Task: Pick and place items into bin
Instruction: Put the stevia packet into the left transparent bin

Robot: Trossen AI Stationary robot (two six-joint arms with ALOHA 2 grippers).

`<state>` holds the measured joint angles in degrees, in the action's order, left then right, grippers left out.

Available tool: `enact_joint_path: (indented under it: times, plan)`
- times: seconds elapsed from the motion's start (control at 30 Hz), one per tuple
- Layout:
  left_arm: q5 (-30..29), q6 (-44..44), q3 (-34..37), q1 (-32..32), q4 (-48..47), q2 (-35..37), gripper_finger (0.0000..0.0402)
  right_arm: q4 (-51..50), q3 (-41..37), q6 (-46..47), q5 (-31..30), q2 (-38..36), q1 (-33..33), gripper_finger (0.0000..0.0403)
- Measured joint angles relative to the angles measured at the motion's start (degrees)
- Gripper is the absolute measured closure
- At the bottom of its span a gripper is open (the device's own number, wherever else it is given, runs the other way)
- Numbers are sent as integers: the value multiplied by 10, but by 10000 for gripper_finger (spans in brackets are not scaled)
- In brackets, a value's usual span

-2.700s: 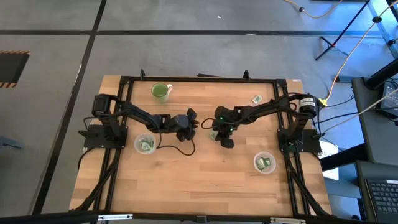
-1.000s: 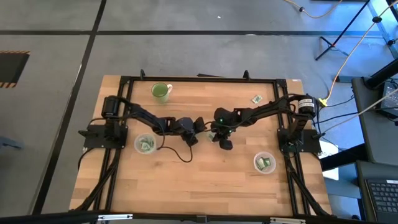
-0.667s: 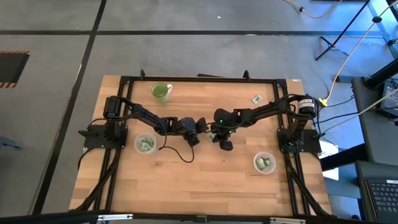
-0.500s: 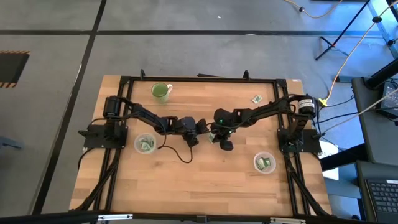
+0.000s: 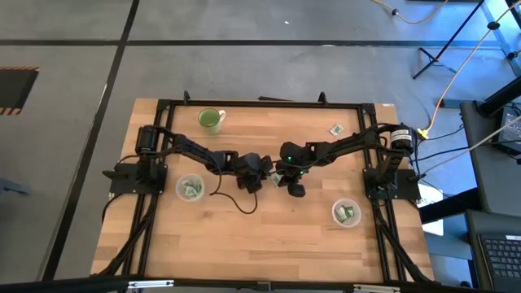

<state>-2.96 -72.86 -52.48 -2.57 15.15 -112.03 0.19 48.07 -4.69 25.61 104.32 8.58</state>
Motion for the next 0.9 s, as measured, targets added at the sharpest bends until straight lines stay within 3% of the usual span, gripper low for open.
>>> enact_joint_path:
  times: [0.7,0.9]
  plan:
    - [-4,1,-6,1,2,0,290,12,1,-5,12,2,0,403]
    - [-15,1,-7,1,1,0,290,-9,1,1,-30,2,0,403]
